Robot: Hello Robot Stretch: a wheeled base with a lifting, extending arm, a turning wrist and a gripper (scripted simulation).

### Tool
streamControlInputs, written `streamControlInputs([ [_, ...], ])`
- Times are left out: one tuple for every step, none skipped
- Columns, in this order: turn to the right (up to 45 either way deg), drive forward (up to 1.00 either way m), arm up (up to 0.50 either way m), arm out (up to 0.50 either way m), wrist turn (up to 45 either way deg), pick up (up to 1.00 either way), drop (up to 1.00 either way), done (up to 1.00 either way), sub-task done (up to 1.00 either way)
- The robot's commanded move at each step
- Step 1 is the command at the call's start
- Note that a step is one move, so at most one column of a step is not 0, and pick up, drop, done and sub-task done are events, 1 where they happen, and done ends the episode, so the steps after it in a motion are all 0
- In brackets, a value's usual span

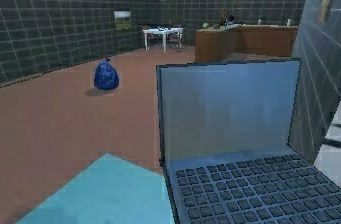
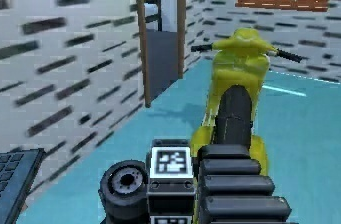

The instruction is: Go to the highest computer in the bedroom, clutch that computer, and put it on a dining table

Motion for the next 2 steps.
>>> streamControlInputs([
  [0.0,1.00,0.00,0.00,0.0,0.00,0.00,0.00,0.00],
  [0.0,1.00,0.00,0.00,0.0,0.00,0.00,0.00,0.00],
])
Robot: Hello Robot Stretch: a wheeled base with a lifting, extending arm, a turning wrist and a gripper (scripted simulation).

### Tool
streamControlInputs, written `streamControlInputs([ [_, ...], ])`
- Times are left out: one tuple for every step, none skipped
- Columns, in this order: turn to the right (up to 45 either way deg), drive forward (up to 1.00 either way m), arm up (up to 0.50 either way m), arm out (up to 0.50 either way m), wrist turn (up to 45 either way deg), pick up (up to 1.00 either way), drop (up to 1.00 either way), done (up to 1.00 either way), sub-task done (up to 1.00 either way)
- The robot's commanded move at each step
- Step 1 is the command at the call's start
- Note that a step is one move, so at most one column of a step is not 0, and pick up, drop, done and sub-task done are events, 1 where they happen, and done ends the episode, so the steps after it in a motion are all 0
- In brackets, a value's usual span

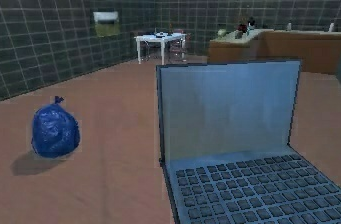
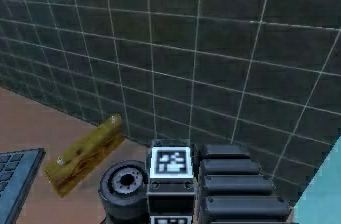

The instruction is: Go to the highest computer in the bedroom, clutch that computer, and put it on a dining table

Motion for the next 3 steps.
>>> streamControlInputs([
  [0.0,1.00,0.00,0.00,0.0,0.00,0.00,0.00,0.00],
  [3.0,0.00,0.00,0.00,0.0,0.00,0.00,0.00,0.00],
  [0.0,1.00,0.00,0.00,0.0,0.00,0.00,0.00,0.00],
])
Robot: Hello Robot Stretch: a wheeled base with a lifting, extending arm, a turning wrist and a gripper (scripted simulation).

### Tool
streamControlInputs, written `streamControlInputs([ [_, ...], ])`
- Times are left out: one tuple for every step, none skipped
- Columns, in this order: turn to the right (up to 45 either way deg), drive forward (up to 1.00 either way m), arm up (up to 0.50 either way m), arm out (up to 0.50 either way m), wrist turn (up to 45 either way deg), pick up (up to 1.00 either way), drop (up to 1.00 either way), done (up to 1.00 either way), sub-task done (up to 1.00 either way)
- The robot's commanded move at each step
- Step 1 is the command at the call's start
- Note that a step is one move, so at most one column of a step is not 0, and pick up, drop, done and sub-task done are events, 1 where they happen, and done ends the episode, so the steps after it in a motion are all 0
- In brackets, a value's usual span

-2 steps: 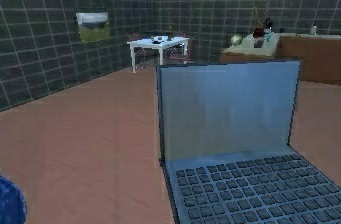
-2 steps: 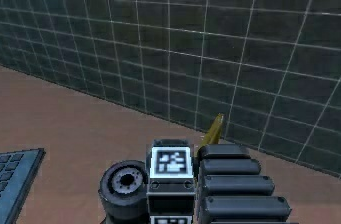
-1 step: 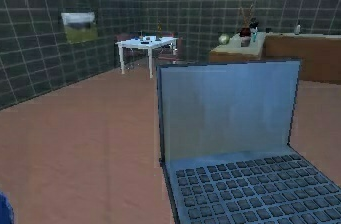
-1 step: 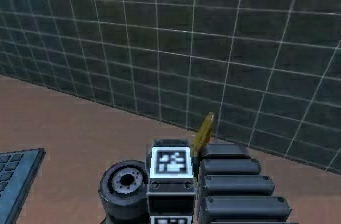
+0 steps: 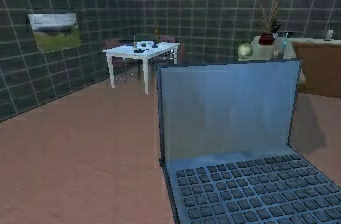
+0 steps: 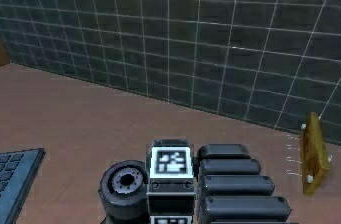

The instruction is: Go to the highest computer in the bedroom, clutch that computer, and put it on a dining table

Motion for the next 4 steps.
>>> streamControlInputs([
  [0.0,1.00,0.00,0.00,0.0,0.00,0.00,0.00,0.00],
  [0.0,0.85,0.00,0.00,0.0,0.00,0.00,0.00,0.00],
  [9.0,0.00,0.00,0.00,0.0,0.00,0.00,0.00,0.00],
  [0.0,1.00,0.00,0.00,0.0,0.00,0.00,0.00,0.00],
])
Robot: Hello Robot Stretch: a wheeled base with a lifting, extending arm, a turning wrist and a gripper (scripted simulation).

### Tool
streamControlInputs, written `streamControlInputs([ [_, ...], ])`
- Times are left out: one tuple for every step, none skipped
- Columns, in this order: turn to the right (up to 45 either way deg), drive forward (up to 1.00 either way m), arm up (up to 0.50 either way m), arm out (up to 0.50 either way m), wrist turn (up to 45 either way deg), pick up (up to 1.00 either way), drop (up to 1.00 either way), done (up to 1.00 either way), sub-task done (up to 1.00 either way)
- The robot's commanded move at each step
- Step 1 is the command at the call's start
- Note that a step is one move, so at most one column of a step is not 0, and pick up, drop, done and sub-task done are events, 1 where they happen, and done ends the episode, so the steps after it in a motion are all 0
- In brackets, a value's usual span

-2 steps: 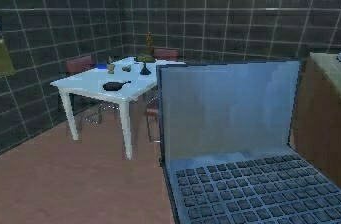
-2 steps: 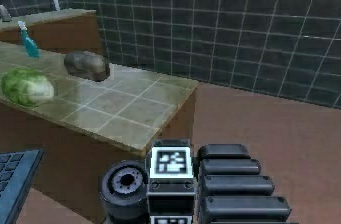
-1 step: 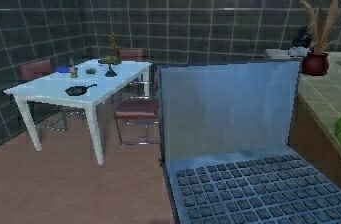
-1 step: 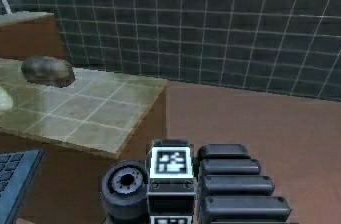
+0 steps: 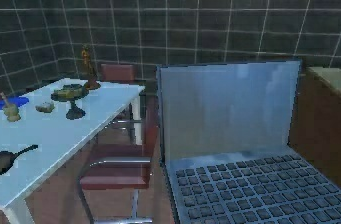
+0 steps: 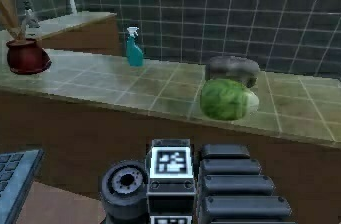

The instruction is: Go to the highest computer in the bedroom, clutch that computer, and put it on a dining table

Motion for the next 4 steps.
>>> streamControlInputs([
  [0.0,0.50,0.00,0.00,0.0,0.00,0.00,0.00,0.00],
  [-45.0,0.00,0.00,0.00,0.0,0.00,0.00,0.00,0.00],
  [0.0,0.40,0.00,0.00,0.0,0.00,0.00,0.00,0.00],
  [45.0,0.00,0.00,0.00,0.0,0.00,0.00,0.00,0.00],
])
